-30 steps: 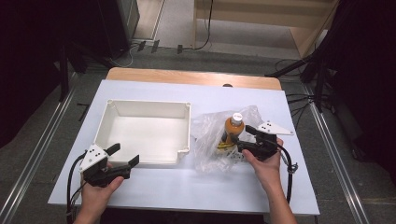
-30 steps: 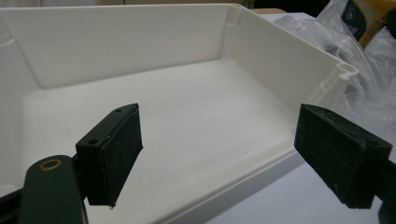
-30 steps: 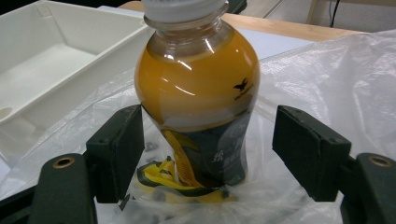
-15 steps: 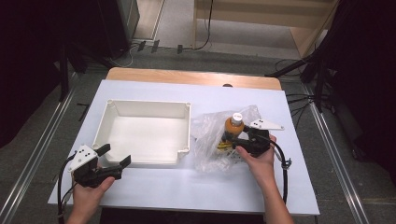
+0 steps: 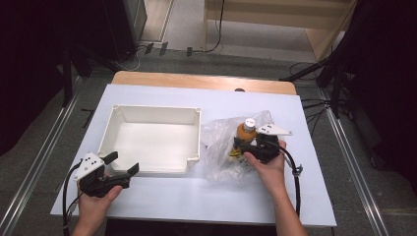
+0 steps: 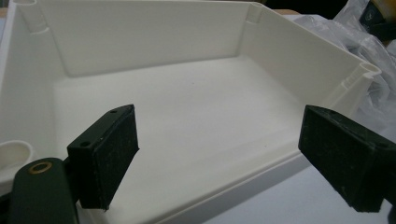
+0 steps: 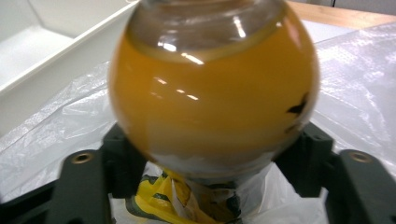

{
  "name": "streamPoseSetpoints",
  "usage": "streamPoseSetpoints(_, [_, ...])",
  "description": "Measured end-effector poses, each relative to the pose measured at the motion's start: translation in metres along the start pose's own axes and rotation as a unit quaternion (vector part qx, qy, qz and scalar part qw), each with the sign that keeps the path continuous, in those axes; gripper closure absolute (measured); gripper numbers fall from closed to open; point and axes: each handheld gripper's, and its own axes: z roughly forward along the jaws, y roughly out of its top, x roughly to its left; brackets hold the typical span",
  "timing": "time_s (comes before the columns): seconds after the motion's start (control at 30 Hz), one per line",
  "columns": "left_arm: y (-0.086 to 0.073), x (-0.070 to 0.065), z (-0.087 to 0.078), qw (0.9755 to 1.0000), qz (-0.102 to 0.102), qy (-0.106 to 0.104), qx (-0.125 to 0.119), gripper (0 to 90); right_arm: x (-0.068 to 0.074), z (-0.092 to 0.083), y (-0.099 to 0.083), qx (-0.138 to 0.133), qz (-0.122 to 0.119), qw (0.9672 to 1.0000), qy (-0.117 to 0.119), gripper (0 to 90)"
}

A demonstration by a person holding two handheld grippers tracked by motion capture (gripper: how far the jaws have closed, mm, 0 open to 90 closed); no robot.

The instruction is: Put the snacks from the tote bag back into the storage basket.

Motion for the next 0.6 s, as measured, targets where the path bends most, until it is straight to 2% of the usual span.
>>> streamPoseSetpoints(0.5, [-0.001, 0.001, 0.001, 1.0, 0.0, -0.002, 0.0, 12.4, -0.004, -0.01, 0.005, -0.006, 0.009, 0.9999, -0.004, 38.4])
streamPoseSetpoints(0.6, [-0.001, 0.0, 0.002, 1.0, 0.0, -0.001, -0.001, 12.6, -0.002, -0.014, 0.008, -0.008, -0.003, 0.9999, -0.01, 38.5])
